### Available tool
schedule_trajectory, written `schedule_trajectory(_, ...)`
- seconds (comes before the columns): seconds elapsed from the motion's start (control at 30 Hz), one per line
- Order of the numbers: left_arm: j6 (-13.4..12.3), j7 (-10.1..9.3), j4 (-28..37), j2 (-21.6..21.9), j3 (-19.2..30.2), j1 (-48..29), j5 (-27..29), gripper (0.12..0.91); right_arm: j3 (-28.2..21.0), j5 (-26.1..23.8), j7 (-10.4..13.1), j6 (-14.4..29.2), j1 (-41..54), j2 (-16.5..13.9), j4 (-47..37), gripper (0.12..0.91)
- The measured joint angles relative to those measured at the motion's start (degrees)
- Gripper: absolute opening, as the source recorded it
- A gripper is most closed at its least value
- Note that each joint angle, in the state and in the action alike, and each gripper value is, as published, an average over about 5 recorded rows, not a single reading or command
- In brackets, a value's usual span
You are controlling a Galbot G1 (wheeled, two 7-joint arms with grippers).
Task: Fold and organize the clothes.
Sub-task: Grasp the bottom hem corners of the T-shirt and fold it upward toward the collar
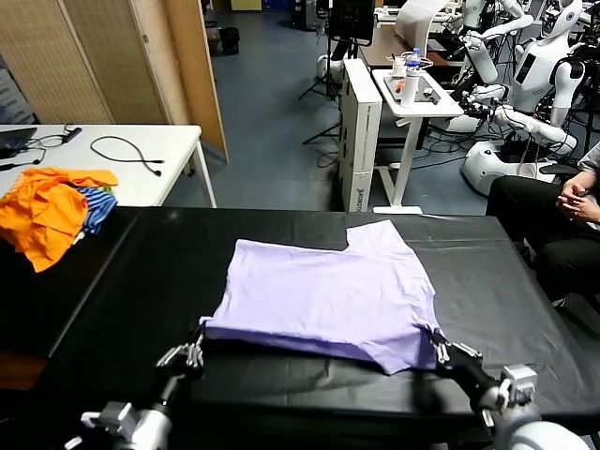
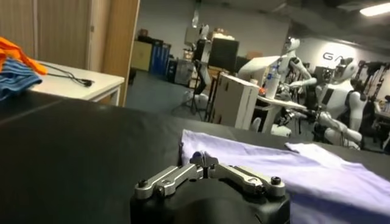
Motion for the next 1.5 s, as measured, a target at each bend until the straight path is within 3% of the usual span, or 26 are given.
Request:
schedule_trajectory(0.53,0.85,-0.08,7.07,4.0,5.31,-8.77,1.17,0.146,-1.59,-1.9,1.9,-0.66,3.64,0.07,-3.0,0.145)
schedule_trajectory(0.63,1.19,-0.52,7.68,3.88,5.62,-9.27,1.41,0.146,-1.25,-1.78,1.35,-0.72,3.3,0.15,-2.65,0.229)
schedule_trajectory(0.73,1.73,-0.87,7.87,3.57,5.68,-9.44,1.66,0.152,-0.32,-2.04,0.25,-0.74,2.34,0.1,-1.83,0.406)
schedule_trajectory(0.83,1.97,-0.58,7.56,3.07,5.25,-9.08,2.25,0.243,1.02,-2.56,-0.78,-1.4,0.62,-0.01,-0.6,0.595)
schedule_trajectory(0.93,2.45,-0.44,6.73,2.57,4.49,-8.33,2.78,0.417,2.44,-3.84,-1.27,-2.32,-1.78,0.07,1.06,0.777)
schedule_trajectory(1.03,2.85,-0.19,5.56,1.88,3.65,-7.21,3.77,0.606,3.84,-5.22,-1.23,-2.66,-4.61,0.41,2.97,0.883)
schedule_trajectory(1.1,2.98,0.19,4.68,1.3,3.08,-6.12,4.75,0.738,4.67,-5.6,-1.17,-2.62,-6.47,0.64,4.2,0.901)
schedule_trajectory(1.2,3.03,0.86,3.19,0.47,2.33,-3.98,5.93,0.868,5.84,-5.8,-1.3,-2.29,-9.04,0.92,5.74,0.906)
schedule_trajectory(1.5,2.53,1.22,1.45,-0.97,1.2,1.49,6.62,0.907,8.35,-6.29,-2.79,-0.54,-13.7,1.27,5.86,0.88)
